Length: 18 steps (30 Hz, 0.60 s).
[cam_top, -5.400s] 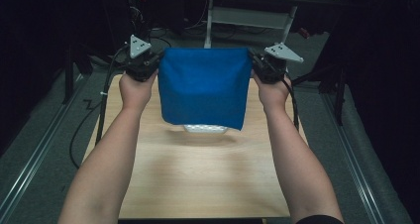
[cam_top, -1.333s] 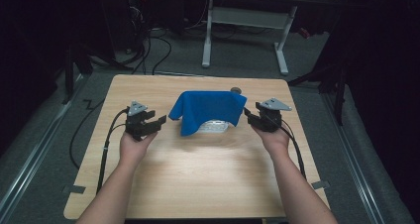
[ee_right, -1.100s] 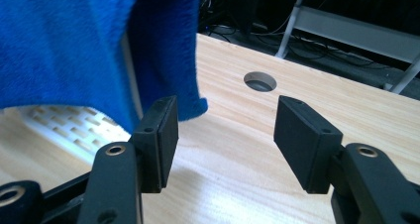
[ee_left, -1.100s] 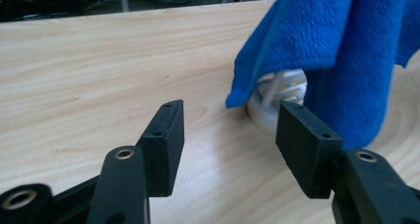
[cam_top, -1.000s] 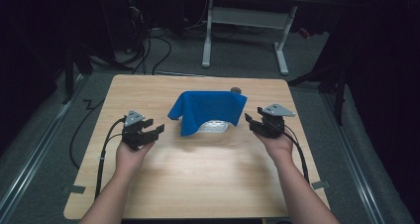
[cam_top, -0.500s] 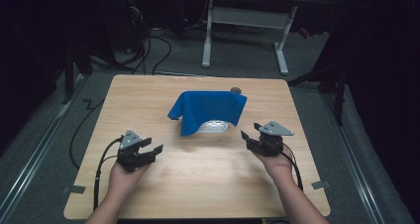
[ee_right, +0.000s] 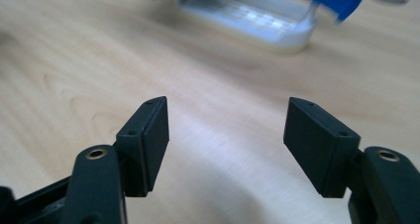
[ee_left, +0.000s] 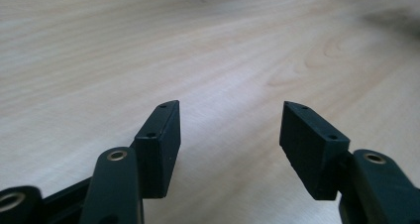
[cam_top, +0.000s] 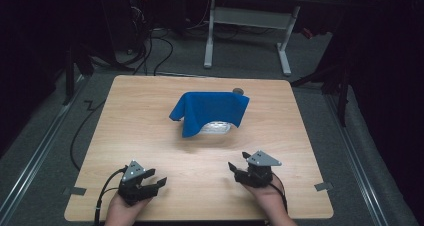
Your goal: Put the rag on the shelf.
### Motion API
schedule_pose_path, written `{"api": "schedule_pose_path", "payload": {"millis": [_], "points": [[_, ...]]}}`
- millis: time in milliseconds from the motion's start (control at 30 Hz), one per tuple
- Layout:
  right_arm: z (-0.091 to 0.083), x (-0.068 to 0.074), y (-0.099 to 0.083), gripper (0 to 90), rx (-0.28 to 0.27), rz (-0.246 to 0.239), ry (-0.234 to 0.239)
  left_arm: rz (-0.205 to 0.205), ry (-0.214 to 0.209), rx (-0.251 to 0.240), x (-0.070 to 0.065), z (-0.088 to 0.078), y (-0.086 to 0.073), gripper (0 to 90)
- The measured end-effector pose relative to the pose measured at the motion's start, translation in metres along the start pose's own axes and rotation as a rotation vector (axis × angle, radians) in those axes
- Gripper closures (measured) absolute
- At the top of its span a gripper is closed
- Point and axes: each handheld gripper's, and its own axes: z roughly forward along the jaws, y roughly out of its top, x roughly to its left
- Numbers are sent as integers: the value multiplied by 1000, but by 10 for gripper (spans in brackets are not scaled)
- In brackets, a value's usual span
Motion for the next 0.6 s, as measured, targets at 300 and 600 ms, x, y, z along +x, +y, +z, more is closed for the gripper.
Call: {"api": "schedule_pose_path", "payload": {"millis": [300,600], "points": [[4,0,-12,349,29,-42,1,45,1,5,-4,5,4,400],[1,-6,-13,341,7,-30,18,7,25,0,5,4,3,388]]}}
